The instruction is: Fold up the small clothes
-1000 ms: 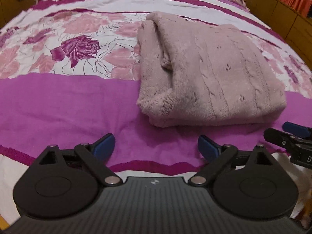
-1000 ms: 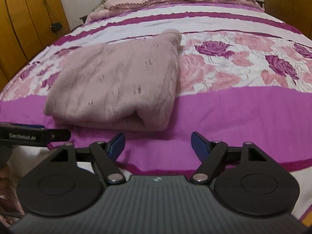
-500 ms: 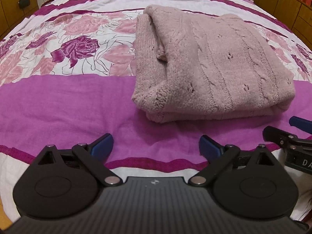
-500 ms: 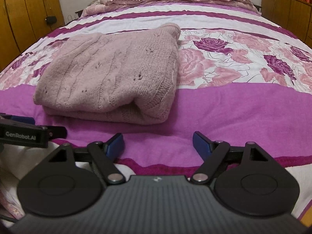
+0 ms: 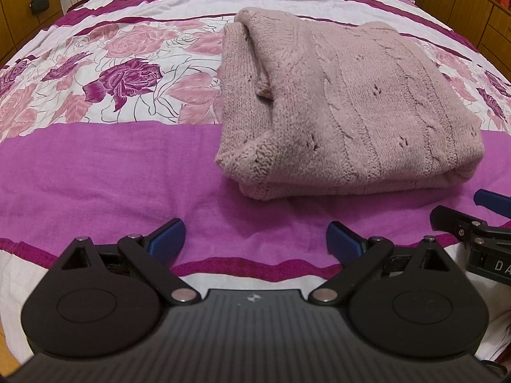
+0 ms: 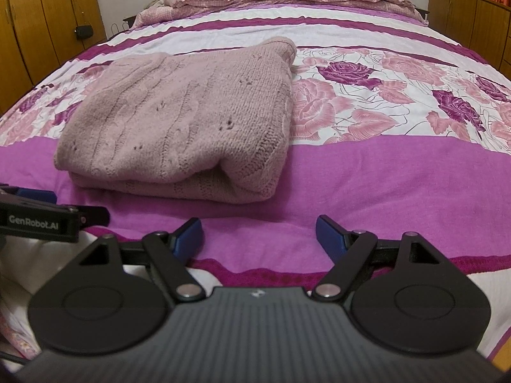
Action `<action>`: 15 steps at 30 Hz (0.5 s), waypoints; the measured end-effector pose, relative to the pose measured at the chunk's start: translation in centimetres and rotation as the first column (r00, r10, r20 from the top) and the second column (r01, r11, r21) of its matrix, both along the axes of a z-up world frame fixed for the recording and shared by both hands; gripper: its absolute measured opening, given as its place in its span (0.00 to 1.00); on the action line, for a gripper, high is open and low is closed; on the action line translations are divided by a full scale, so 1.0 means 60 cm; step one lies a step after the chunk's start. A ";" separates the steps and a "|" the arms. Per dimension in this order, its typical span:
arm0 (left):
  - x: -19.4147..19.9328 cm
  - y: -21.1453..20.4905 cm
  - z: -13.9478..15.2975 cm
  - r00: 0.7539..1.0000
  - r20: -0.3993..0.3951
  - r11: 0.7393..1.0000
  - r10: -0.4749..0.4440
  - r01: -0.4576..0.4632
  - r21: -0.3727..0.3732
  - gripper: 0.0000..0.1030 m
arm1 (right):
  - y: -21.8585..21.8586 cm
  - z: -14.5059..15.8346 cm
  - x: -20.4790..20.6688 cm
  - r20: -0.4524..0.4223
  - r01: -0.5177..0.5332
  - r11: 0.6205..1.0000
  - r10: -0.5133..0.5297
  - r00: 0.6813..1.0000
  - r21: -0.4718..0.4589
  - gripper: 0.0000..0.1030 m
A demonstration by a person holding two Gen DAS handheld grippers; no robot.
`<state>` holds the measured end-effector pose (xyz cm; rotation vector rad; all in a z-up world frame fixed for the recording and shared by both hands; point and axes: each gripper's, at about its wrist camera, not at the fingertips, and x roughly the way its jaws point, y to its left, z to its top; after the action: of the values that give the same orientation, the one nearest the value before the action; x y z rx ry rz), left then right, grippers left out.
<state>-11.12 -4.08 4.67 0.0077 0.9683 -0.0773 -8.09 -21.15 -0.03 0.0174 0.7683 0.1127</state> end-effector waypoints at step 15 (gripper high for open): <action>-0.002 0.001 0.000 1.000 0.008 1.000 0.001 -0.001 -0.003 0.96 | 0.001 0.000 0.000 0.000 0.000 1.000 0.000 1.000 -0.001 0.78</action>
<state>-11.23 -4.03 4.67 0.0043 0.9603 -0.0779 -8.10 -21.06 -0.04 0.0165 0.7687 0.1119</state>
